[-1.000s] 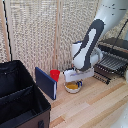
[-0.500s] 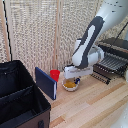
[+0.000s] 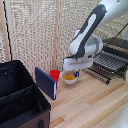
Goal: Gently stretch your hand towards the oven tray's handle, obtaining a firm grip, and draw it cautiously out of the oven. Transition your grip to the hot dog bowl, gingerly seizing the edge, and elevate it from the surface. Hover the bowl over the tray, delicately lower it, and temper your grip, establishing the bowl's equilibrium.
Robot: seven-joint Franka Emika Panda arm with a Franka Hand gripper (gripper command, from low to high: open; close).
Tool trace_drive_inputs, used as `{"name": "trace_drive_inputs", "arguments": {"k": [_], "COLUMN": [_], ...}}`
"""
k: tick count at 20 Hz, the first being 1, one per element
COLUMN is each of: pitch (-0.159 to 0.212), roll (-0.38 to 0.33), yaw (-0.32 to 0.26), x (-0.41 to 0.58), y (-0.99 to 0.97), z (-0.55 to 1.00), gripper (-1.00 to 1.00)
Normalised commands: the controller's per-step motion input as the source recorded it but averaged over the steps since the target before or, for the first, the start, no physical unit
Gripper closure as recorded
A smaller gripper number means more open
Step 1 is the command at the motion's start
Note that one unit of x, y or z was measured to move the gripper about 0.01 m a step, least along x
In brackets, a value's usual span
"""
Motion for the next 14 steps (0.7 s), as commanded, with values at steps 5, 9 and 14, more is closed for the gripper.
{"name": "trace_drive_inputs", "arguments": {"k": [5,9,14], "pitch": [0.114,0.075,0.011], "roll": [-0.011,-0.029,-0.072], "yaw": [-0.171,-0.205,-0.223], "x": [0.566,0.561,0.579], "y": [-0.09,-0.12,-0.1], "z": [0.92,0.74,0.5], "gripper": [1.0,1.0,1.0]}}
